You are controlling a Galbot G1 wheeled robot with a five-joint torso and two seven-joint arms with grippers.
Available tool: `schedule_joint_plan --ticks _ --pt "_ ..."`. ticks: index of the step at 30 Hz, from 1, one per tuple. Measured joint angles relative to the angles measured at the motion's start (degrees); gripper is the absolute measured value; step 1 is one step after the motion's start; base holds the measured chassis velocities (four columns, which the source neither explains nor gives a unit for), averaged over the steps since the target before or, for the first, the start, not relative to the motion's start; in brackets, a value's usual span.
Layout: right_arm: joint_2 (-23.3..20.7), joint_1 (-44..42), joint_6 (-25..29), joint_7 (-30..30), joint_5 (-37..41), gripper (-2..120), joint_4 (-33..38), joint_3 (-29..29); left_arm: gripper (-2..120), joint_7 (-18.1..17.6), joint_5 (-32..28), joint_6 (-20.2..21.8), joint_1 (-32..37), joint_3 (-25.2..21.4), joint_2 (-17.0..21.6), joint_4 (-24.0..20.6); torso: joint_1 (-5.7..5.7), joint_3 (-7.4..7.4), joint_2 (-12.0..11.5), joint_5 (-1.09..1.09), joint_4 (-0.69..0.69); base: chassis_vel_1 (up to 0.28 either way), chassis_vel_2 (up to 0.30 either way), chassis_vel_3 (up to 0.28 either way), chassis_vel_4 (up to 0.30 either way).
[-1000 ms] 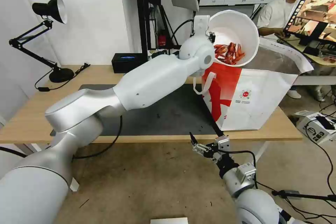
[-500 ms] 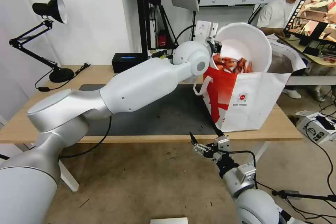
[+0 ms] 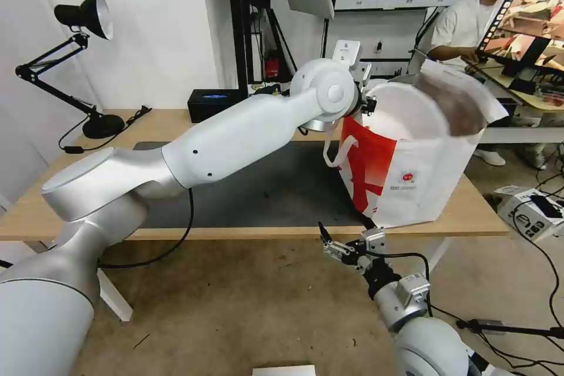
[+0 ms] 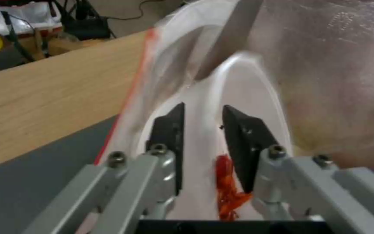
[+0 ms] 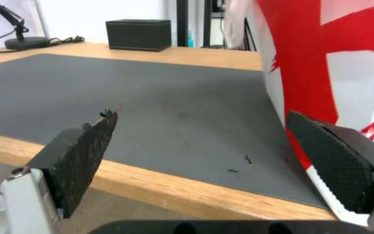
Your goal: Pick up the trash from the table and place it into the takeout bag.
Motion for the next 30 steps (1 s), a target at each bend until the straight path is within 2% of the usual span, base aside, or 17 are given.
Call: schedule_joint_plan --ticks 2,5,6,9,13,16,18,19,20,21,22,24,25,28,29,30 --pt "0.0 0.0 0.0 0.0 0.0 100 0.0 0.0 35 0.0 0.0 0.0 0.0 0.0 0.0 0.0 0.00 0.00 0.0 0.00 0.00 0.000 0.000 0.000 0.000" --pt "0.0 0.0 0.0 0.0 0.0 100 0.0 0.0 54 -0.1 0.0 -0.3 -0.4 -0.5 0.0 0.0 0.00 0.00 0.0 0.00 0.00 0.000 0.000 0.000 0.000" --pt "0.0 0.0 0.0 0.0 0.0 100 0.0 0.0 54 -0.1 0.0 -0.3 -0.4 -0.5 0.0 0.0 0.00 0.00 0.0 0.00 0.00 0.000 0.000 0.000 0.000" --pt "0.0 0.0 0.0 0.0 0.0 100 0.0 0.0 69 1.2 0.3 -3.0 -0.4 -3.0 0.6 -1.1 0.00 0.00 0.0 0.01 -0.01 0.000 0.000 0.000 0.000" --pt "0.0 0.0 0.0 0.0 0.0 100 0.0 0.0 78 2.1 0.6 -4.6 -0.3 -3.6 1.9 -2.2 0.00 -0.01 0.0 0.01 -0.02 0.000 0.000 0.000 0.000" --pt "0.0 0.0 0.0 0.0 0.0 100 0.0 0.0 94 5.0 2.5 -10.1 0.7 -5.2 7.4 -6.3 0.00 0.00 0.0 0.00 0.00 0.000 0.000 0.000 0.000" --pt "0.0 0.0 0.0 0.0 0.0 100 0.0 0.0 95 5.1 2.7 -10.6 0.9 -5.4 8.3 -6.9 0.00 0.00 0.0 0.00 0.00 0.000 0.000 0.000 0.000" --pt "0.0 0.0 0.0 0.0 0.0 100 0.0 0.0 98 5.7 3.7 -11.7 1.7 -5.7 10.5 -8.5 0.00 0.00 0.0 0.00 0.00 0.000 0.000 0.000 0.000" --pt "0.0 0.0 0.0 0.0 0.0 100 0.0 0.0 99 6.1 4.7 -12.6 2.9 -6.0 13.4 -10.6 0.00 0.00 0.0 -0.01 -0.01 0.000 0.000 0.000 0.000" --pt "0.0 0.0 0.0 0.0 0.0 100 0.0 0.0 99 6.1 4.7 -12.6 2.9 -6.0 13.4 -10.6 0.00 0.00 0.0 -0.01 -0.01 0.000 0.000 0.000 0.000" --pt "0.0 0.0 0.0 0.0 0.0 100 0.0 0.0 100 5.6 5.0 -12.9 4.1 -6.5 15.7 -12.3 0.00 0.00 0.0 -0.01 -0.01 0.000 0.000 0.000 0.000" --pt "0.0 0.0 0.0 0.0 0.0 100 0.0 0.0 100 4.7 5.2 -13.0 7.9 -9.0 20.1 -15.8 0.00 0.00 0.0 -0.02 0.00 0.000 0.000 0.000 0.000" --pt "0.0 0.0 0.0 0.0 0.0 100 0.0 0.0 100 4.7 5.2 -13.0 7.9 -9.0 20.1 -15.8 0.00 0.00 0.0 -0.02 0.00 0.000 0.000 0.000 0.000" --pt "0.0 0.0 0.0 0.0 0.0 100 0.0 0.0 100 4.1 6.3 -13.5 14.3 -13.3 25.8 -19.4 0.00 0.00 0.0 -0.04 0.02 0.000 0.000 0.000 0.000" --pt "0.0 0.0 0.0 0.0 0.0 100 0.0 0.0 100 4.1 6.3 -13.5 14.3 -13.3 25.8 -19.4 0.00 0.00 0.0 -0.04 0.02 0.000 0.000 0.000 0.000" --pt "0.0 0.0 0.0 0.0 0.0 100 0.0 0.0 100 4.2 6.8 -13.7 16.8 -14.6 27.7 -20.8 0.00 0.00 0.0 -0.03 0.01 0.000 0.000 0.000 0.000"
